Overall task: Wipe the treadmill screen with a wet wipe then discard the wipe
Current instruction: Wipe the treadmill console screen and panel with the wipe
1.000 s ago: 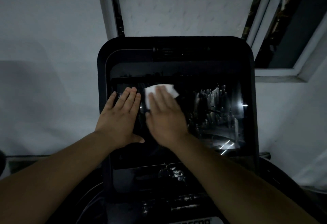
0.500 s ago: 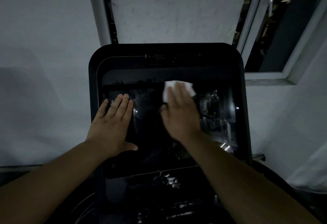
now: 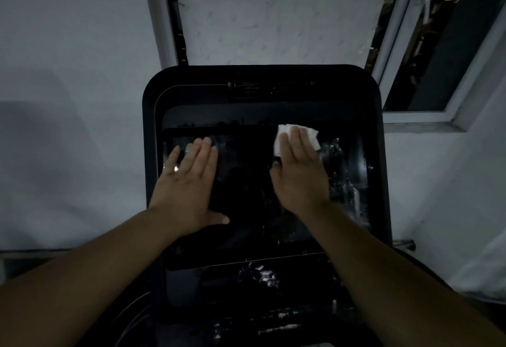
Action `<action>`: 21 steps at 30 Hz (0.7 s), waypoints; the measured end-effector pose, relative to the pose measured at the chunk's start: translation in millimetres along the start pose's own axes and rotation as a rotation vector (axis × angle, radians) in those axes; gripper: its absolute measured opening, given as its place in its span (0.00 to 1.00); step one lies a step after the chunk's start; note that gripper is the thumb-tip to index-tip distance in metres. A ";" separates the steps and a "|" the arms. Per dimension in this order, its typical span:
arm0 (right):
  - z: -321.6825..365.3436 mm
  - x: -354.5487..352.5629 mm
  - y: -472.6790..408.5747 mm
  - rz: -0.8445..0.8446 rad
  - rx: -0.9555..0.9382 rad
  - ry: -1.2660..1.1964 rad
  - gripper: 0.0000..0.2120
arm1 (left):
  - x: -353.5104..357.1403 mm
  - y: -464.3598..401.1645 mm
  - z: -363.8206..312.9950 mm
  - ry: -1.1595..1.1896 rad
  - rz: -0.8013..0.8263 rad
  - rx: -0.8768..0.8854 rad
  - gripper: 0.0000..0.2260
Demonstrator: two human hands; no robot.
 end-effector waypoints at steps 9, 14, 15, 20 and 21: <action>11.5 1.4 5.9 -0.006 -0.182 0.012 0.32 | -19.7 -45.8 -47.6 -0.038 -0.020 0.072 0.62; -43.6 3.7 7.9 0.031 0.006 0.097 0.29 | -14.5 -49.5 -47.3 -0.066 0.057 0.032 0.65; -40.5 1.4 5.6 0.040 0.006 0.123 0.29 | -15.7 -50.5 -48.4 -0.052 0.069 0.028 0.65; 19.1 -10.5 9.5 -0.047 -0.107 -0.019 0.31 | -20.7 -51.8 -44.0 -0.052 0.110 0.047 0.65; 25.1 -8.1 13.8 -0.028 -0.159 -0.042 0.31 | -21.0 -51.4 -42.3 -0.053 0.118 0.053 0.65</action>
Point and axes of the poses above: each hand's wrist, its own y-axis away from the middle knuckle, its own x-axis out of the palm, z = x × y, the point moved 2 cm from there along -y, towards the middle knuckle, and after that the axes turned 12 degrees about y, right-handed, at the moved point
